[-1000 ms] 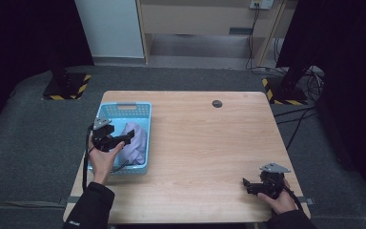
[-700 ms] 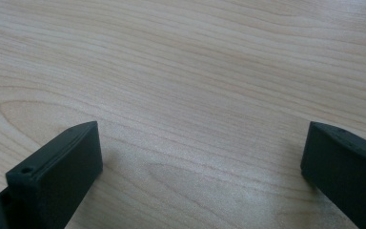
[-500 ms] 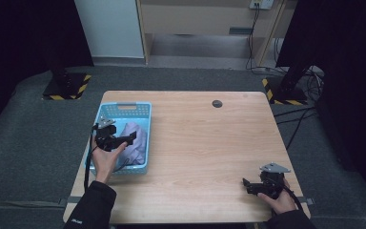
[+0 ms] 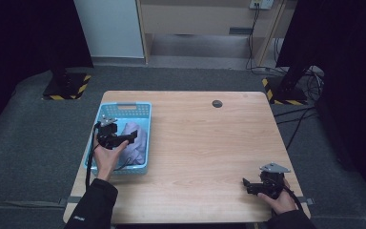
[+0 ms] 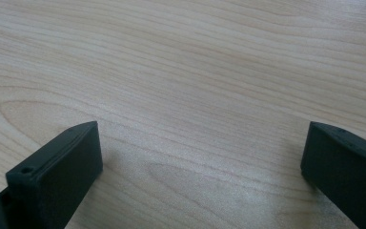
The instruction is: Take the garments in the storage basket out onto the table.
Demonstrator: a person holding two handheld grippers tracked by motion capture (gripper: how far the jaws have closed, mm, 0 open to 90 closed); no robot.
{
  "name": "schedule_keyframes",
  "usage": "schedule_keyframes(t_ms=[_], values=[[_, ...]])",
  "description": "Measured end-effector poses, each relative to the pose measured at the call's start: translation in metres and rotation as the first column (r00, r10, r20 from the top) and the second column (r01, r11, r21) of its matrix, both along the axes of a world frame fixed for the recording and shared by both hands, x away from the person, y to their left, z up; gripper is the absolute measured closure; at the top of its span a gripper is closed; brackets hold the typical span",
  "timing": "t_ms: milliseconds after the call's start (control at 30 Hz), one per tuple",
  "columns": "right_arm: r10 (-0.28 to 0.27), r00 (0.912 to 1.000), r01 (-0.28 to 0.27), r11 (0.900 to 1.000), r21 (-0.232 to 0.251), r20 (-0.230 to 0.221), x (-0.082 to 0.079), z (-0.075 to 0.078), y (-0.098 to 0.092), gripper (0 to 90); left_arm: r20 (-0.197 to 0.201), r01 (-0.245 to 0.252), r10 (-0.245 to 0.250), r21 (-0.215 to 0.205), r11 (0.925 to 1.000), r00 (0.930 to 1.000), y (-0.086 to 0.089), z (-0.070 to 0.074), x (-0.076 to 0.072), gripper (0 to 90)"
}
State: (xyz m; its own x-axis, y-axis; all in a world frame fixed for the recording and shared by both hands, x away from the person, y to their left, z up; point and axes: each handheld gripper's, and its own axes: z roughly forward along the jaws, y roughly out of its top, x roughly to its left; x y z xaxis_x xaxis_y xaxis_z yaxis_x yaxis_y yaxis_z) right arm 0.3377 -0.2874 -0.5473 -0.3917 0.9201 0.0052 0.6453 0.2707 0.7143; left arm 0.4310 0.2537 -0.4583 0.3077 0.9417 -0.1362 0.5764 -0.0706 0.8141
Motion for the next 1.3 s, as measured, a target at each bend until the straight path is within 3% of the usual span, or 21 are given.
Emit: schedule_keyframes(t_ms=[1300], values=[[0.000,1.0000,0.000,1.000,0.000,0.000,0.000,0.000,0.000,0.4,-0.080,0.027,-0.021,0.076,0.9968,0.9965,-0.013,-0.029,0.023,12.2]])
